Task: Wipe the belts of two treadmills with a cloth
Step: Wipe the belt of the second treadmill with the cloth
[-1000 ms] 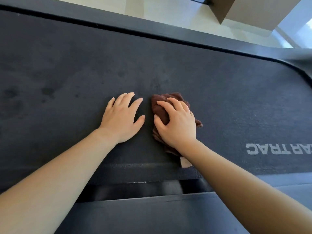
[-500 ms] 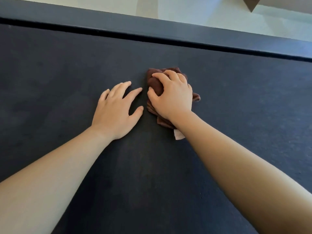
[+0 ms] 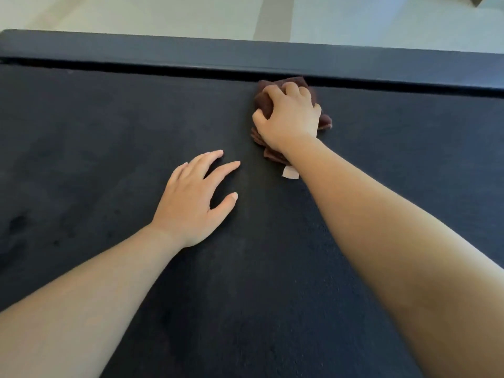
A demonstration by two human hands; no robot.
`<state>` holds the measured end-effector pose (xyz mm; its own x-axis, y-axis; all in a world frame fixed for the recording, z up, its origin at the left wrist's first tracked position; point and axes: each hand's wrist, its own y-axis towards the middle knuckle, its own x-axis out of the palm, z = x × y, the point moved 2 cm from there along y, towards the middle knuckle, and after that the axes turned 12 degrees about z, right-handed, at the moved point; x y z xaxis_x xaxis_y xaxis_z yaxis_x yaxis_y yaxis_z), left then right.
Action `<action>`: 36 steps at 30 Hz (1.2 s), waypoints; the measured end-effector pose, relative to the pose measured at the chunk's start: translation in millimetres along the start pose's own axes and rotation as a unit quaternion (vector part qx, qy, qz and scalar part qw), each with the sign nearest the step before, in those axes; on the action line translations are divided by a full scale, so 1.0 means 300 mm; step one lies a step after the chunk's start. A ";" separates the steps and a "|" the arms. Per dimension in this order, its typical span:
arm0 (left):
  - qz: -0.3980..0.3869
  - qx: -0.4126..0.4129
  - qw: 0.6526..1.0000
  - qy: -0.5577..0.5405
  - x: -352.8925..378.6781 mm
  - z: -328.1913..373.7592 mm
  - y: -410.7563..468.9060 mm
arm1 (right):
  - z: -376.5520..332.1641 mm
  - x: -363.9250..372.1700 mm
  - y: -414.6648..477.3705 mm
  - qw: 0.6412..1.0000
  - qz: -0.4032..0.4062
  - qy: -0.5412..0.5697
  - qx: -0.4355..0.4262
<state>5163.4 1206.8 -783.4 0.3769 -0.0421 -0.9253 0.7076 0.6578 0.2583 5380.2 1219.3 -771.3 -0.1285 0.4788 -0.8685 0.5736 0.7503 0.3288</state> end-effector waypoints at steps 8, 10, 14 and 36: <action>0.015 0.004 1.000 -0.007 0.009 -0.010 -0.005 | -0.040 -0.141 -0.433 1.000 0.019 -0.011 -0.019; 0.010 0.004 1.000 -0.030 0.012 -0.020 -0.003 | -0.067 -0.156 -0.503 0.999 0.029 -0.016 -0.006; -0.032 0.068 0.997 -0.037 0.002 -0.067 -0.017 | -0.146 -0.180 -0.605 0.999 0.030 -0.020 0.033; 0.017 0.042 0.999 -0.024 -0.023 -0.379 0.200 | -0.324 0.072 -0.182 0.995 0.077 -0.016 0.063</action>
<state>5135.3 1332.0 -793.2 0.4276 -0.0586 -0.9021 0.7413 0.5938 0.3128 5267.5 1233.1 -771.8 -0.0063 0.5671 -0.8236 0.6816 0.6051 0.4114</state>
